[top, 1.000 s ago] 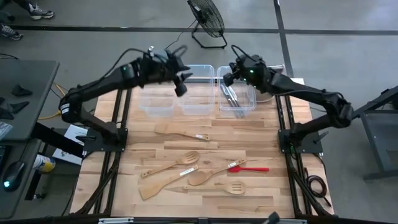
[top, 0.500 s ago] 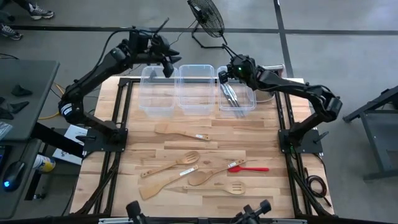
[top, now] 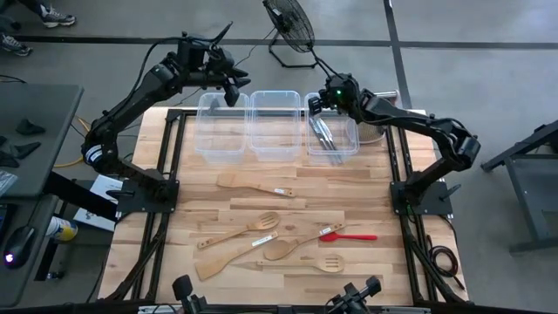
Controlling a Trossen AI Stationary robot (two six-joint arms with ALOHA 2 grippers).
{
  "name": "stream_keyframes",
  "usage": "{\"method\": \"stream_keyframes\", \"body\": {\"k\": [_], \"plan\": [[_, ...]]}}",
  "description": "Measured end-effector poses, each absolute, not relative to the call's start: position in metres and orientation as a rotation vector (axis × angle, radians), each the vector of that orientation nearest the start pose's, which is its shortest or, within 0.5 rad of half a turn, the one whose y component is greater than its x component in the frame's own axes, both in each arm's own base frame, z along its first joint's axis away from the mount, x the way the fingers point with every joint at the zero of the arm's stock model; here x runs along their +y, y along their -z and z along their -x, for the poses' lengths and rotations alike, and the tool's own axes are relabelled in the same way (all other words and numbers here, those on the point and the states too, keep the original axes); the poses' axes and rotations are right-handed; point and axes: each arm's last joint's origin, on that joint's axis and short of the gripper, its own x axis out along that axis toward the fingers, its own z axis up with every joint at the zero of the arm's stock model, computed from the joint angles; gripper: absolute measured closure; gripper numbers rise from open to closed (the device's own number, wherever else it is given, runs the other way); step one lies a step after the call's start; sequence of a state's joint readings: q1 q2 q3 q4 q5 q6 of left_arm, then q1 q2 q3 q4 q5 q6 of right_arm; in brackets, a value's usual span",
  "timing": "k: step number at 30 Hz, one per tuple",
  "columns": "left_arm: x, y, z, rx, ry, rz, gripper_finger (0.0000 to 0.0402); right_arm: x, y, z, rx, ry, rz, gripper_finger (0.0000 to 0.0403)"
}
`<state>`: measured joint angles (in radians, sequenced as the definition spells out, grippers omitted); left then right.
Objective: Pick & Place Kitchen Items
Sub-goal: Put the table knife into the right transparent bin, then put the wooden solid turner into the left transparent bin
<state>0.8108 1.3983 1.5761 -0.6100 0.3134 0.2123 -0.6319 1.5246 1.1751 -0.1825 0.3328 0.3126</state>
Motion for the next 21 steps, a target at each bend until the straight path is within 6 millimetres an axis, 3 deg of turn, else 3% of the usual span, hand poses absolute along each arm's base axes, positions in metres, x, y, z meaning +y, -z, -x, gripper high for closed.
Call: {"method": "stream_keyframes", "body": {"k": [9, 16, 21], "plan": [[0.205, -0.425, -0.207, 0.424, -0.448, 0.042, 0.0286, -0.206, -0.295, -0.266, 0.413, 1.018, -0.352, 0.032], [0.204, -0.423, -0.206, 0.44, -0.45, 0.079, 0.0286, -0.195, -0.316, -0.252, 0.396, 0.972, -0.311, 0.0283], [0.203, -0.419, -0.205, 0.481, -0.448, 0.109, 0.0286, -0.179, -0.339, -0.236, 0.359, 0.847, -0.318, 0.0275]]}}
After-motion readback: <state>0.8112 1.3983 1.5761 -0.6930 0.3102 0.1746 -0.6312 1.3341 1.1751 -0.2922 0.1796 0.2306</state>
